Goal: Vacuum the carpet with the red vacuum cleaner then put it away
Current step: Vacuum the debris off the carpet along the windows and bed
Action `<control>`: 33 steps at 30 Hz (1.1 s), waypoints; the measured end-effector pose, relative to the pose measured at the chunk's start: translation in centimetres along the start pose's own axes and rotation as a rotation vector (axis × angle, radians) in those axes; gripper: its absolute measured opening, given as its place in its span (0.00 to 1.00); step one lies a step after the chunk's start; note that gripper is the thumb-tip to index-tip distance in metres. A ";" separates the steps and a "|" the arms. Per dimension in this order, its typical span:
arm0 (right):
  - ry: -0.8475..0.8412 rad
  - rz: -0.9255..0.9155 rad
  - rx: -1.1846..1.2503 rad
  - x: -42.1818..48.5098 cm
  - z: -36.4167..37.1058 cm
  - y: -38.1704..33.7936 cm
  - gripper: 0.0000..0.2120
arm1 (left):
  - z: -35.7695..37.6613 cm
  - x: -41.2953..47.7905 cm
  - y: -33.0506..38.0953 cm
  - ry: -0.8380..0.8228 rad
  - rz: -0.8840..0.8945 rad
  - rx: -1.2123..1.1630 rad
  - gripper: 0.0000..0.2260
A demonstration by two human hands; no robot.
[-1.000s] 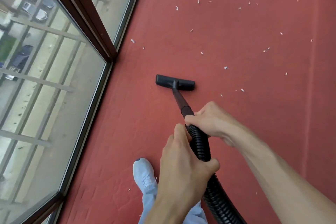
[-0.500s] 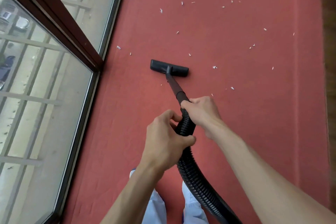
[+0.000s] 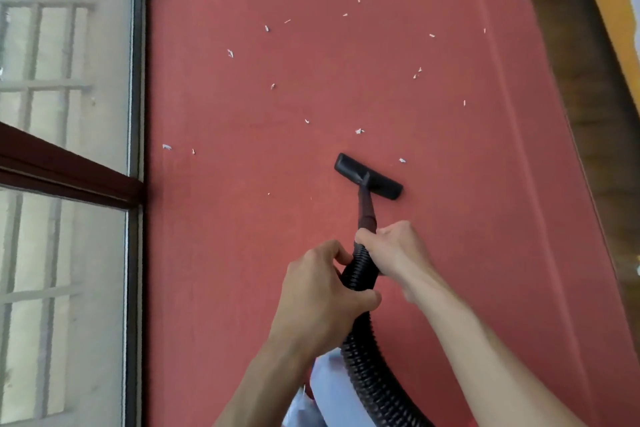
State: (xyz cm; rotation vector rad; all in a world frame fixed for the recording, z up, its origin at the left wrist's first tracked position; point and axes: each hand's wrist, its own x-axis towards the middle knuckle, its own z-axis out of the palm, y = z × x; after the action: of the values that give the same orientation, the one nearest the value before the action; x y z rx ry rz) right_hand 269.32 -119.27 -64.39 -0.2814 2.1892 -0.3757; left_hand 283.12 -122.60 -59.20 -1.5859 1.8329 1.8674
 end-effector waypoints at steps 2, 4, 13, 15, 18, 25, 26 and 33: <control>0.051 -0.004 0.035 1.9 0.0 -0.2 0.11 | 0.6 2.2 0.3 0.008 -0.020 -0.001 0.13; 0.107 -0.009 0.104 4.0 -0.2 -0.8 0.13 | 1.2 4.5 0.8 0.027 -0.024 0.002 0.13; 0.160 -0.028 0.163 12.2 -5.1 -4.0 0.20 | 3.2 13.4 6.3 -0.001 -0.021 -0.019 0.14; 0.151 -0.033 0.138 14.1 -6.3 -4.9 0.21 | 3.7 15.1 7.9 0.010 -0.010 0.000 0.14; 0.150 -0.026 0.128 16.5 -7.7 -6.1 0.18 | 4.4 17.4 9.7 0.033 0.006 0.023 0.15; 0.205 0.002 0.118 19.2 -10.3 -7.6 0.19 | 5.2 20.5 11.9 0.030 0.042 0.055 0.14; 0.211 0.013 0.113 19.2 -10.3 -7.7 0.19 | 5.1 20.7 12.0 0.020 0.039 0.056 0.14; 0.249 0.071 0.100 21.3 -8.9 -10.4 0.20 | 2.6 24.4 12.5 -0.058 0.017 0.097 0.15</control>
State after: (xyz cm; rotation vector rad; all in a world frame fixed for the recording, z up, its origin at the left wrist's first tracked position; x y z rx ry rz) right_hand 250.24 -134.50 -71.16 -0.1051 2.4070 -0.5014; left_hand 261.97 -138.00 -67.84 -1.4749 1.8869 1.7821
